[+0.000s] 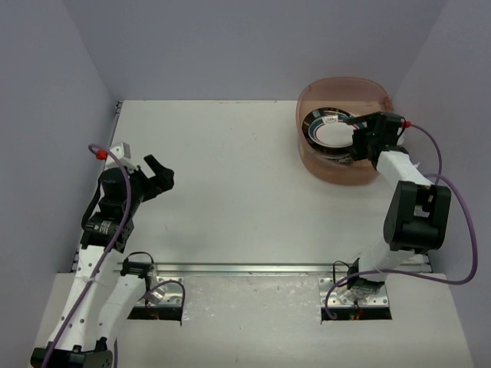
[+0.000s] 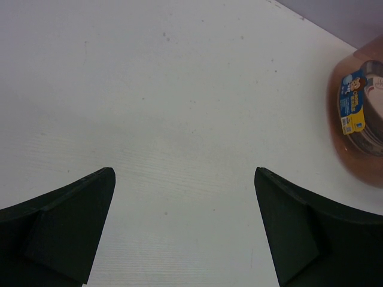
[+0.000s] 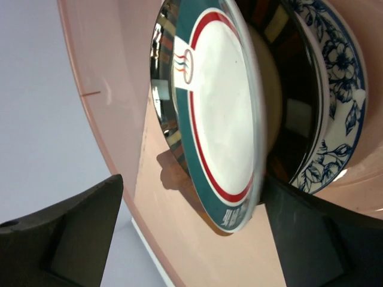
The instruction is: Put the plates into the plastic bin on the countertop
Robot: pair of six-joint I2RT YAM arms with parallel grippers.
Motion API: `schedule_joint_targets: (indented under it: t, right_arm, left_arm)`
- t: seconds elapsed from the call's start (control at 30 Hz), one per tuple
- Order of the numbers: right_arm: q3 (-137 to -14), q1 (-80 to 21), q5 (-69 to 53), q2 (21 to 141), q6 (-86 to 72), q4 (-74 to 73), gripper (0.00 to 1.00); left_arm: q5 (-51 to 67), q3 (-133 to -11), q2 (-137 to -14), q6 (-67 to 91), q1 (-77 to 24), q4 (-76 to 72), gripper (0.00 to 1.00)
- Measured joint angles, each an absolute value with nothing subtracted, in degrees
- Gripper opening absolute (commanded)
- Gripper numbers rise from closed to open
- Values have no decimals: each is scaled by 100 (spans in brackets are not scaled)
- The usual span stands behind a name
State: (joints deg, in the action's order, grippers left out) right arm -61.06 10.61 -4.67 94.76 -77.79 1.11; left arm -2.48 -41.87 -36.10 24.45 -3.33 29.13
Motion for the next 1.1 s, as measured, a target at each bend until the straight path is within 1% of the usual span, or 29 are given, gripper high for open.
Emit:
schedule_joint_targets:
  t: [0.13,0.2,0.43,0.53,0.8,0.97,1.1]
  right_arm:
    - [-6196,1061,-588,9474,-7794,11,99]
    - [-6368,1048,-645,9474,-7823,-355,99]
    - [-7715,1032,-979,9725,-7728,-1868,99]
    - [-8060,1020,-1195,9870,-7623,-2290,99]
    - [-8066,956,-1404,10042,-7350,-3019,99]
    - [-8042,877,-1395,10096,-7072,-3077,99]
    - [-7996,730,-1170,9922,-6718,-2946,99]
  left_arm:
    - [-245,-4187,-3644,2443,-333,2882,100]
    - [-221,-4187,-3729,2438,-333,2857,100]
    - [-19,-4232,-4201,2392,-333,2842,100]
    - [80,-4294,-4488,2377,-333,2843,100]
    - [184,-4396,-4600,2344,-333,2812,100]
    - [185,-4397,-4608,2318,-333,2808,100]
    - [185,-4431,-4719,2272,-333,2805,100]
